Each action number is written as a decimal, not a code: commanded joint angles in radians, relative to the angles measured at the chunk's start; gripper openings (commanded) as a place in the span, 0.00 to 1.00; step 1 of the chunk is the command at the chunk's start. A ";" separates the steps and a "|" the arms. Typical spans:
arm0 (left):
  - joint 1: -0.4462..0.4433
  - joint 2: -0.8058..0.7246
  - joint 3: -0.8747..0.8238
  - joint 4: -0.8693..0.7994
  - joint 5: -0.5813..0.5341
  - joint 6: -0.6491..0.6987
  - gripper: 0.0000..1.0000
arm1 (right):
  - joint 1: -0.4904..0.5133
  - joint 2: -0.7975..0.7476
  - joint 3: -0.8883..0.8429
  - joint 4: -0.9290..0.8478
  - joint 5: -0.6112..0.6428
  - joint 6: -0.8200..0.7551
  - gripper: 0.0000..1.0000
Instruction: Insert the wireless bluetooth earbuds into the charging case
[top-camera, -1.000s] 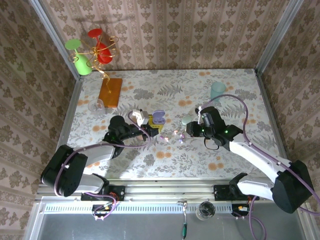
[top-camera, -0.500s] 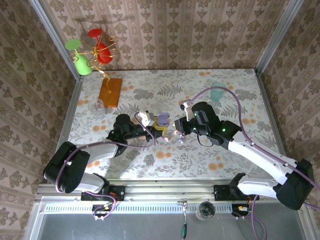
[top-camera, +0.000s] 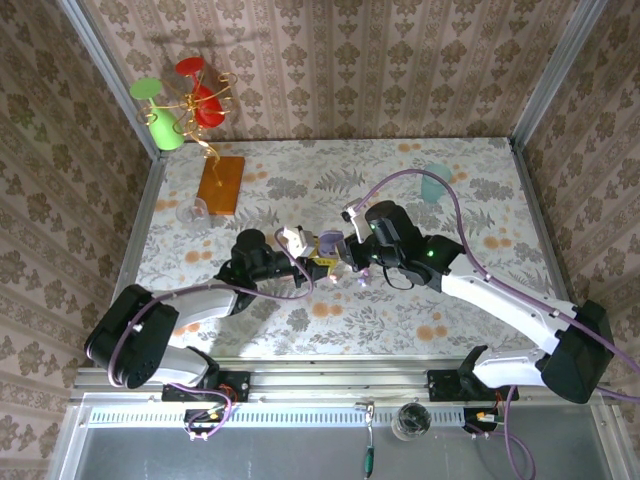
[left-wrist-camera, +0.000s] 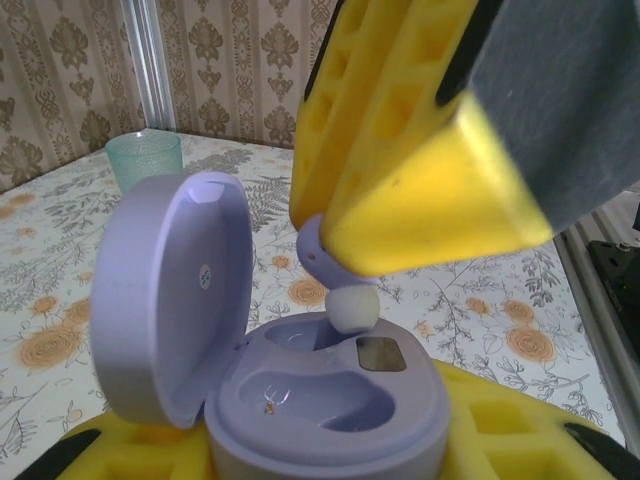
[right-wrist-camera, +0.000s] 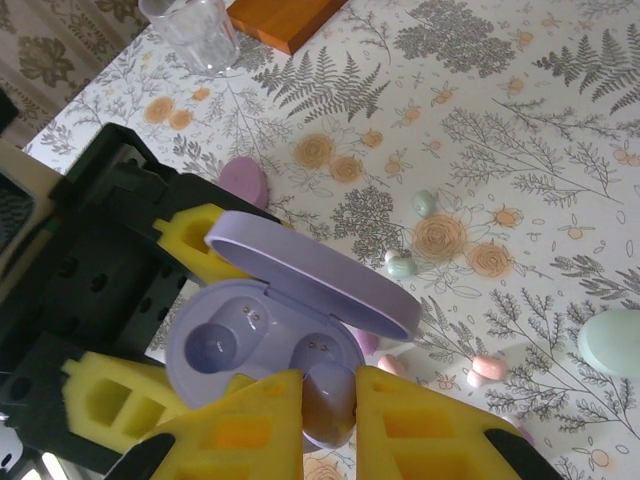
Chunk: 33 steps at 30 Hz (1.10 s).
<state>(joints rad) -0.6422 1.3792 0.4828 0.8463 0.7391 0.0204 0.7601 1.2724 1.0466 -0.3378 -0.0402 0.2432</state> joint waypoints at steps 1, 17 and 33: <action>-0.008 -0.033 0.031 0.001 0.004 0.018 0.24 | 0.011 0.008 0.013 -0.021 0.050 -0.021 0.18; -0.008 -0.042 0.033 -0.003 0.012 0.007 0.24 | 0.045 0.053 0.042 -0.053 0.048 -0.068 0.19; 0.002 -0.032 -0.011 0.069 -0.003 -0.014 0.24 | 0.040 -0.124 -0.066 0.077 0.096 0.024 0.48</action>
<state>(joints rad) -0.6418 1.3659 0.4847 0.8436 0.7353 0.0193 0.8036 1.2255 1.0286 -0.3244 0.0204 0.2241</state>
